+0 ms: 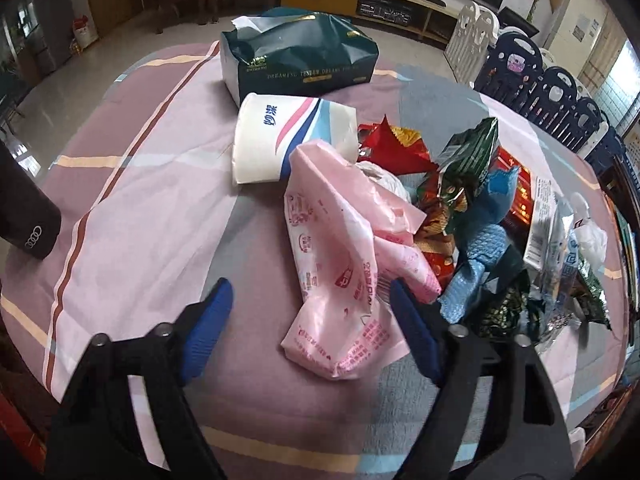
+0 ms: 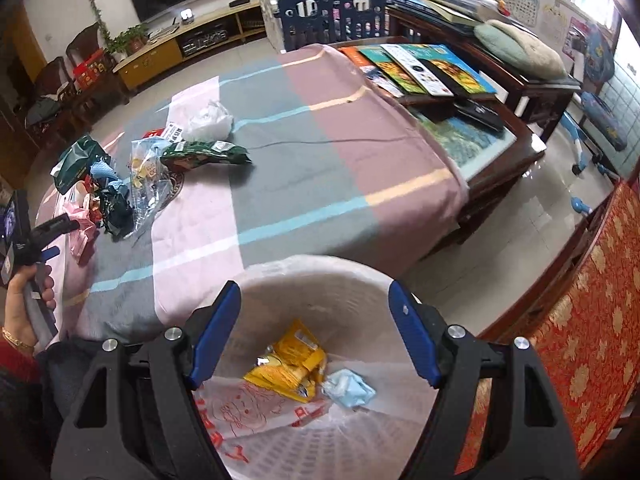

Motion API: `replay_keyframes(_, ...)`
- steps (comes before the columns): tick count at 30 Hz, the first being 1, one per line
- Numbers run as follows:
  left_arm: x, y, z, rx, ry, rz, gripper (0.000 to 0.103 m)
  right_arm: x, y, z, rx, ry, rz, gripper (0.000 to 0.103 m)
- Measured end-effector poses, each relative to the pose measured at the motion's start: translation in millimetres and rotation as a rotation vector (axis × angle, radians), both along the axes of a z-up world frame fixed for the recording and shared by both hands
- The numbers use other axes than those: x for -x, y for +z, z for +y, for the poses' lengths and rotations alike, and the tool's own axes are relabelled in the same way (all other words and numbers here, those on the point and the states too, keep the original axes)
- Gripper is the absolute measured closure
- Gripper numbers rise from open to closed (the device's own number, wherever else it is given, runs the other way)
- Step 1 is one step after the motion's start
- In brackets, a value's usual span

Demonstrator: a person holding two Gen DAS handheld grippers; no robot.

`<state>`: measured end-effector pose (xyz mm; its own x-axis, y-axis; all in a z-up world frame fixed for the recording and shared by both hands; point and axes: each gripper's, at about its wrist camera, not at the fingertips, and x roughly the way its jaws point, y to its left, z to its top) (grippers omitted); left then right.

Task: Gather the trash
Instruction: 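Grasp the green snack bag with the right tool while the left tool grasps the pink bag, then carry the green bag and pink bag over the wastebasket and release both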

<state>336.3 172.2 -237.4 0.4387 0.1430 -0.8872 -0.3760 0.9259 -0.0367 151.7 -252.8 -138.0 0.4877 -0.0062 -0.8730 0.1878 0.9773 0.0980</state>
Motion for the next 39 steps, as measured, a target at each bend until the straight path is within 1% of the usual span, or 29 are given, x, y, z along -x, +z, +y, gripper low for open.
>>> replay_keyframes(1,0,-4,-1,-0.008,-0.006,0.003,0.056,-6,-1,5,0.007,0.009,-0.004,0.028)
replay_keyframes(2,0,-7,-2,0.004,-0.015,-0.003,0.064,-16,-4,11,0.013,0.022,-0.010,0.028)
replay_keyframes(3,2,-9,-2,0.022,-0.020,-0.023,0.069,-24,-6,16,0.015,0.032,-0.017,0.028)
replay_keyframes(4,5,-8,-4,0.012,-0.023,-0.035,0.075,-36,-10,22,0.015,0.042,-0.028,0.028)
replay_keyframes(5,9,-6,-6,0.007,-0.022,-0.041,0.077,-46,-13,27,0.016,0.051,-0.034,0.028)
replay_keyframes(6,16,-1,-5,0.032,-0.010,-0.059,0.079,-58,-17,32,0.016,0.061,-0.040,0.028)
replay_keyframes(8,39,16,-4,0.054,0.038,-0.095,0.080,-86,-25,43,0.025,0.086,-0.046,0.028)
replay_keyframes(10,69,37,-9,0.102,0.052,-0.156,0.080,-112,-32,54,0.048,0.121,-0.053,0.028)
replay_keyframes(12,99,51,-17,0.123,0.050,-0.201,0.079,-144,-41,73,0.154,0.173,-0.069,0.028)
replay_keyframes(13,110,54,-19,0.133,0.052,-0.209,0.079,-163,-48,86,0.212,0.237,-0.065,0.028)
replay_keyframes(15,128,57,-23,0.157,0.047,-0.219,0.079,-185,-60,101,0.298,0.303,-0.054,0.028)
replay_keyframes(16,135,60,-24,0.153,0.040,-0.226,0.079,-198,-66,108,0.326,0.335,-0.035,0.028)
replay_keyframes(18,149,65,-28,0.127,0.028,-0.234,0.079,-212,-76,114,0.346,0.354,-0.006,0.028)
replay_keyframes(20,155,67,-31,0.128,0.007,-0.233,0.078,-219,-83,120,0.346,0.382,0.010,0.030)
replay_keyframes(22,162,67,-34,0.127,0.000,-0.228,0.078,-216,-89,126,0.378,0.393,0.032,0.066)
replay_keyframes(23,163,67,-36,0.127,-0.003,-0.225,0.078,-214,-91,127,0.389,0.387,0.040,0.068)
replay_keyframes(25,169,68,-41,0.118,-0.013,-0.227,0.078,-204,-88,128,0.365,0.387,0.021,0.085)
replay_keyframes(28,175,74,-51,0.085,-0.034,-0.246,0.078,-179,-77,121,0.287,0.372,0.010,0.091)
replay_keyframes(31,183,83,-63,0.055,-0.050,-0.267,0.078,-139,-62,106,0.188,0.326,-0.009,0.091)
replay_keyframes(35,195,97,-83,0.013,-0.092,-0.296,0.078,-87,-48,78,0.086,0.251,-0.027,0.091)
replay_keyframes(39,212,114,-104,-0.045,-0.142,-0.340,0.078,-44,-29,55,0.025,0.197,-0.051,0.091)
